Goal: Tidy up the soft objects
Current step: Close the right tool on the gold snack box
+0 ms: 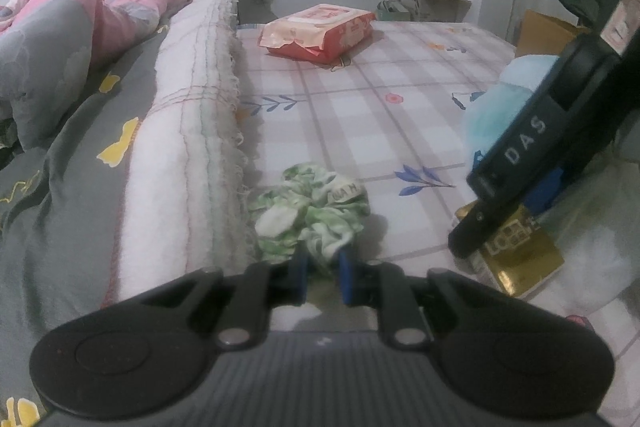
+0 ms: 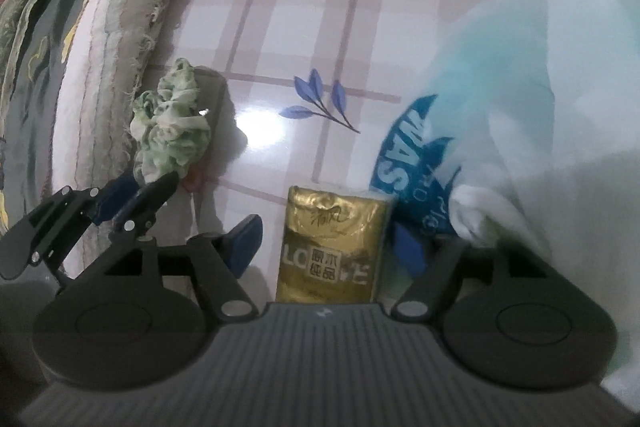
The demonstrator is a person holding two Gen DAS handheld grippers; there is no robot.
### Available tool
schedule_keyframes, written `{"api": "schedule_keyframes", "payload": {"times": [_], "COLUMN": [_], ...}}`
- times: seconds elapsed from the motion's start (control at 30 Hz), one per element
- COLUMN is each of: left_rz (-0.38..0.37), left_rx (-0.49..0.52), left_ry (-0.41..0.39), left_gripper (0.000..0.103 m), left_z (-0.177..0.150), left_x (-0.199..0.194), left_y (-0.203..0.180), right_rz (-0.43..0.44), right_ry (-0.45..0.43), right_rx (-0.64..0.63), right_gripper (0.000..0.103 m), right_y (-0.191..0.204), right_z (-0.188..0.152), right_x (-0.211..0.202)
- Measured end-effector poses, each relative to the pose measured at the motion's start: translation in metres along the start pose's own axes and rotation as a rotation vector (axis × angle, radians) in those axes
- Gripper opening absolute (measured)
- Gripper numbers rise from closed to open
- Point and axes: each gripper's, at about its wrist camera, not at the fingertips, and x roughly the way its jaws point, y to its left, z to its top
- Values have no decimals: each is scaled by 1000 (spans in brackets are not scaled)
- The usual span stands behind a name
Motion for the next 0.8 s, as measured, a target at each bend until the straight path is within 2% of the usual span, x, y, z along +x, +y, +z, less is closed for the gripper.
{"api": "schedule_keyframes", "payload": {"times": [0.07, 0.1, 0.3, 0.47, 0.6, 0.8], "left_rz": [-1, -1, 2, -8, -34, -116], "left_rx": [-11, -17, -36, -55, -67, -68], "left_ry": [-3, -8, -39, -75, -116, -175], "left_gripper": [16, 16, 16, 16, 16, 16], "left_z": [0, 1, 8, 19, 29, 49], "left_x": [-1, -3, -19, -39, -60, -89], "left_y": [1, 1, 2, -2, -10, -33], "right_rz": [-3, 13, 85, 163, 226, 311], "right_ry": [-22, -25, -82, -147, -202, -291], "right_rx": [-11, 1, 29, 34, 36, 46], "right_gripper": [53, 52, 50, 50, 50, 50], "right_y": [0, -3, -14, -25, -34, -57], "right_z": [-2, -3, -12, -21, -31, -56], "right_x": [-2, -3, -20, -50, -75, -116]}}
